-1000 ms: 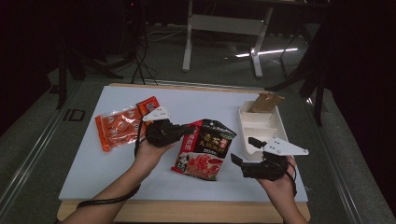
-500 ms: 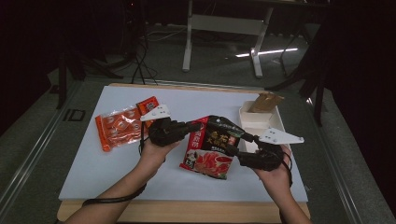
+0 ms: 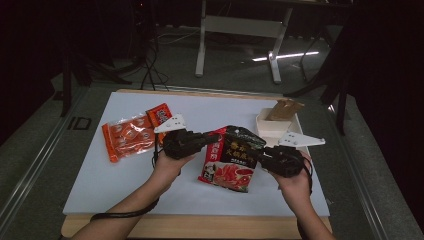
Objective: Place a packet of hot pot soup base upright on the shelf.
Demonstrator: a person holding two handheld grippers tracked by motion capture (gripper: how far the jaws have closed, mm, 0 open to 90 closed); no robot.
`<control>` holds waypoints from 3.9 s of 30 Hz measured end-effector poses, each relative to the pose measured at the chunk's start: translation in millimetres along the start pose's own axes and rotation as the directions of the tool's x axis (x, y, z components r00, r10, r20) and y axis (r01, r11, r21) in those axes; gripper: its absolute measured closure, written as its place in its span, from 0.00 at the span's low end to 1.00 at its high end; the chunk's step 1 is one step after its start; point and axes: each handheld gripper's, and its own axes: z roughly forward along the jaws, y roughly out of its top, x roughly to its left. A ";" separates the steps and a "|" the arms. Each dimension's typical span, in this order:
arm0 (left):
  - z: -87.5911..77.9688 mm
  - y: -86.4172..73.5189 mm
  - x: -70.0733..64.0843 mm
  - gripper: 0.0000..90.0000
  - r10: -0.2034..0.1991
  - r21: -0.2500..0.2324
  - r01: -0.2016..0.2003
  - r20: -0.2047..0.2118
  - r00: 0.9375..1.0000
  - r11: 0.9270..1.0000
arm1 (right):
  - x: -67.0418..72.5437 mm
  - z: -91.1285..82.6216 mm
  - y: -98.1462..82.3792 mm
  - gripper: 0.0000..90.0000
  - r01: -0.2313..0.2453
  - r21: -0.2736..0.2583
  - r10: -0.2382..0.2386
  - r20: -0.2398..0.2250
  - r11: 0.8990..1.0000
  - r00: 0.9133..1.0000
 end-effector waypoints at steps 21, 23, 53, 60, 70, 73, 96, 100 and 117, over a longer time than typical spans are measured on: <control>-11.4 -8.6 -4.5 0.29 -0.015 -0.001 0.015 -0.040 0.999 1.000 | -8.1 -26.9 19.1 0.87 0.013 -0.098 -0.009 0.044 0.995 0.999; -11.6 -12.4 -2.8 0.25 -0.025 0.016 0.025 -0.026 0.999 1.000 | -9.0 -28.3 20.8 0.87 0.011 -0.104 -0.006 0.048 0.994 0.999; -72.4 -74.9 6.0 0.02 0.081 0.083 -0.071 -0.125 0.989 0.994 | -75.9 -65.8 56.2 0.87 0.000 -0.204 0.046 0.222 0.979 0.974; -88.9 -84.9 10.7 0.02 0.087 0.100 -0.070 -0.171 0.981 0.993 | -97.6 -65.3 53.6 0.87 -0.018 -0.211 0.074 0.262 0.977 0.962; -110.6 -101.0 8.0 0.02 0.054 0.101 -0.033 -0.207 0.977 0.994 | -125.9 -62.4 53.5 0.87 -0.049 -0.219 0.114 0.298 0.975 0.948; -112.3 -103.7 5.9 0.02 0.054 0.102 -0.033 -0.208 0.977 0.994 | -132.8 -60.1 52.9 0.87 -0.051 -0.218 0.118 0.307 0.975 0.945; -114.9 -115.2 10.3 0.02 0.034 0.094 -0.014 -0.216 0.976 0.995 | -181.8 -27.7 33.9 0.87 -0.049 -0.226 0.121 0.319 0.973 0.940; -115.2 -116.2 11.7 0.02 0.030 0.095 -0.009 -0.222 0.975 0.995 | -186.7 -25.1 31.2 0.87 -0.051 -0.220 0.125 0.337 0.974 0.933; -113.0 -118.6 13.1 0.02 0.025 0.110 -0.002 -0.205 0.978 0.994 | -196.7 -12.0 19.3 0.85 -0.065 -0.225 0.128 0.278 0.972 0.952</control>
